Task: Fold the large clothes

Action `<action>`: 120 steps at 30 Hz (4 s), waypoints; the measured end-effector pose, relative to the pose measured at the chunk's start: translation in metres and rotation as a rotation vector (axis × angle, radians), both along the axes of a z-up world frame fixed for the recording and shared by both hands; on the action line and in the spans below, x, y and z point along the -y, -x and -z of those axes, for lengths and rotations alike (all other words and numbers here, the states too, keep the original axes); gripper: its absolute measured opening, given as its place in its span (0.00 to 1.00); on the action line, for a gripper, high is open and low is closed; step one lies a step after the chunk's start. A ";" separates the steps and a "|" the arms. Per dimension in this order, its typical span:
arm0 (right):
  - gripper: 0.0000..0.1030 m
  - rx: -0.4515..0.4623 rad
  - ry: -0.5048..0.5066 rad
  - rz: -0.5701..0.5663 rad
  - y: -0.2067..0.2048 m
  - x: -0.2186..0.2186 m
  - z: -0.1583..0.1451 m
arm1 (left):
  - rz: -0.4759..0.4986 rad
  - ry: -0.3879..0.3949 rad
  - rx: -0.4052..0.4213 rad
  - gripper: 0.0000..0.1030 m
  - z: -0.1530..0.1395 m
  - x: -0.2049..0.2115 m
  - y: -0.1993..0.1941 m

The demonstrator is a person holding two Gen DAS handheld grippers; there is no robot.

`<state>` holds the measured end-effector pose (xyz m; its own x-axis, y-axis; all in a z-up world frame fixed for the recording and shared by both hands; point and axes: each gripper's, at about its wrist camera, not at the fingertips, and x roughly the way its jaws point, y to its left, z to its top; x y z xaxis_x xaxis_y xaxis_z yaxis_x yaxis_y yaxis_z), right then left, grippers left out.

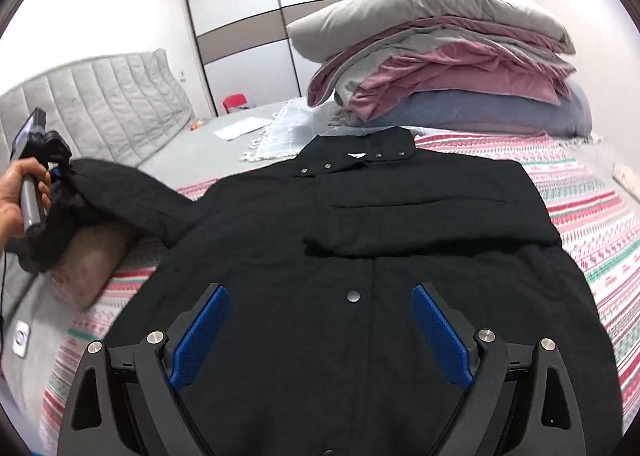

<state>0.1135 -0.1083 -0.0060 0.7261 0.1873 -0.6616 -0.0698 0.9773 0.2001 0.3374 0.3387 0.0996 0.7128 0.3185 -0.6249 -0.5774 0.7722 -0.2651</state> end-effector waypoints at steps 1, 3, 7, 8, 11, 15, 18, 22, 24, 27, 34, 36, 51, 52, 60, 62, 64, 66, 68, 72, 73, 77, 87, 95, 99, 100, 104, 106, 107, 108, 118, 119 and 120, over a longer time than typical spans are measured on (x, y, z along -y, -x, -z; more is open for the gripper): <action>0.91 -0.002 -0.005 0.009 -0.001 0.004 0.000 | 0.024 -0.005 0.042 0.09 -0.009 0.012 0.003; 0.91 -0.021 -0.016 0.040 -0.005 0.013 0.004 | 0.093 -0.019 0.125 0.09 -0.024 0.044 0.009; 0.91 -0.114 -0.138 0.132 -0.014 0.044 0.020 | 0.324 -0.062 0.270 0.09 -0.048 0.144 0.024; 0.91 -0.144 -0.172 0.161 -0.017 0.053 0.026 | 0.359 -0.059 0.285 0.09 -0.048 0.161 0.026; 0.91 -0.240 -0.272 0.261 -0.022 0.083 0.045 | 0.503 0.012 0.321 0.10 -0.029 0.229 0.023; 0.91 -0.285 -0.348 0.371 -0.019 0.114 0.058 | 0.725 0.213 0.245 0.40 0.037 0.308 0.006; 0.91 -0.314 -0.368 0.433 -0.015 0.127 0.065 | 0.832 0.474 0.079 0.58 0.114 0.347 -0.005; 0.91 -0.358 -0.373 0.425 -0.016 0.130 0.072 | 0.764 0.572 -0.034 0.58 0.167 0.340 -0.003; 0.91 -0.358 -0.372 0.415 -0.015 0.128 0.071 | 0.736 0.560 -0.033 0.58 0.165 0.326 -0.001; 0.91 -0.361 -0.367 0.389 -0.016 0.123 0.069 | 0.718 0.491 -0.039 0.59 0.152 0.310 0.004; 0.91 -0.347 -0.342 0.383 -0.017 0.123 0.064 | 0.633 0.214 -0.205 0.64 0.132 0.284 0.061; 0.91 -0.348 -0.328 0.366 -0.018 0.121 0.063 | 0.581 0.160 -0.229 0.67 0.128 0.268 0.087; 0.91 -0.323 -0.157 0.316 -0.023 0.116 0.061 | 0.315 0.241 -0.197 0.81 0.145 0.159 0.179; 0.91 -0.324 -0.159 0.325 -0.022 0.119 0.062 | 0.320 0.220 -0.175 0.81 0.138 0.160 0.182; 0.91 -0.348 -0.110 0.265 -0.013 0.115 0.055 | 0.367 0.187 -0.201 0.81 0.132 0.156 0.195; 0.91 -0.322 -0.063 0.236 -0.006 0.112 0.045 | 0.375 0.170 -0.206 0.81 0.129 0.150 0.202; 0.91 -0.300 -0.001 0.217 0.002 0.110 0.038 | 0.377 0.134 -0.203 0.81 0.124 0.146 0.211; 0.91 -0.281 0.073 0.194 0.010 0.109 0.031 | 0.386 0.121 -0.197 0.81 0.120 0.140 0.221; 0.91 -0.267 0.128 0.169 0.018 0.109 0.027 | 0.406 0.148 -0.201 0.81 0.120 0.131 0.230; 0.91 -0.258 0.218 0.132 0.036 0.117 0.022 | 0.421 0.181 -0.243 0.81 0.130 0.111 0.245; 0.91 -0.253 0.236 0.128 0.041 0.122 0.020 | 0.422 0.186 -0.250 0.81 0.133 0.105 0.249; 0.91 -0.235 0.269 0.145 0.069 0.153 0.018 | 0.392 0.184 -0.265 0.81 0.145 0.077 0.270; 0.91 -0.343 0.111 0.291 0.146 0.270 0.042 | 0.446 0.233 -0.285 0.80 0.170 0.045 0.316; 0.67 -0.509 -0.132 0.244 0.180 0.296 0.072 | 0.544 0.233 -0.263 0.71 0.174 0.071 0.344; 0.47 -0.565 -0.267 0.199 0.187 0.295 0.084 | 0.571 0.242 -0.270 0.55 0.182 0.084 0.346; 0.47 -0.573 -0.251 0.185 0.189 0.292 0.085 | 0.583 0.240 -0.280 0.49 0.186 0.089 0.345; 0.46 -0.574 -0.277 0.143 0.199 0.284 0.083 | 0.568 0.244 -0.304 0.38 0.193 0.094 0.343; 0.44 -0.572 -0.325 0.144 0.204 0.287 0.083 | 0.573 0.253 -0.290 0.38 0.192 0.094 0.344; 0.43 -0.573 -0.341 0.143 0.205 0.287 0.083 | 0.578 0.259 -0.285 0.38 0.192 0.093 0.345; 0.43 -0.576 -0.346 0.145 0.207 0.287 0.083 | 0.575 0.262 -0.285 0.39 0.193 0.094 0.344; 0.43 -0.598 -0.262 0.140 0.198 0.275 0.088 | 0.530 0.218 -0.302 0.39 0.200 0.103 0.332; 0.43 -0.598 -0.252 0.140 0.197 0.274 0.088 | 0.527 0.198 -0.304 0.39 0.200 0.106 0.332; 0.42 -0.597 -0.241 0.138 0.195 0.271 0.088 | 0.523 0.168 -0.308 0.38 0.198 0.110 0.333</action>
<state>-0.0812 -0.3789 -0.0940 0.2753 0.3117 -0.9094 0.2438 0.8924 0.3797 0.0049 0.2288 -0.0989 0.5269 -0.1434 -0.8377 -0.2042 0.9354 -0.2885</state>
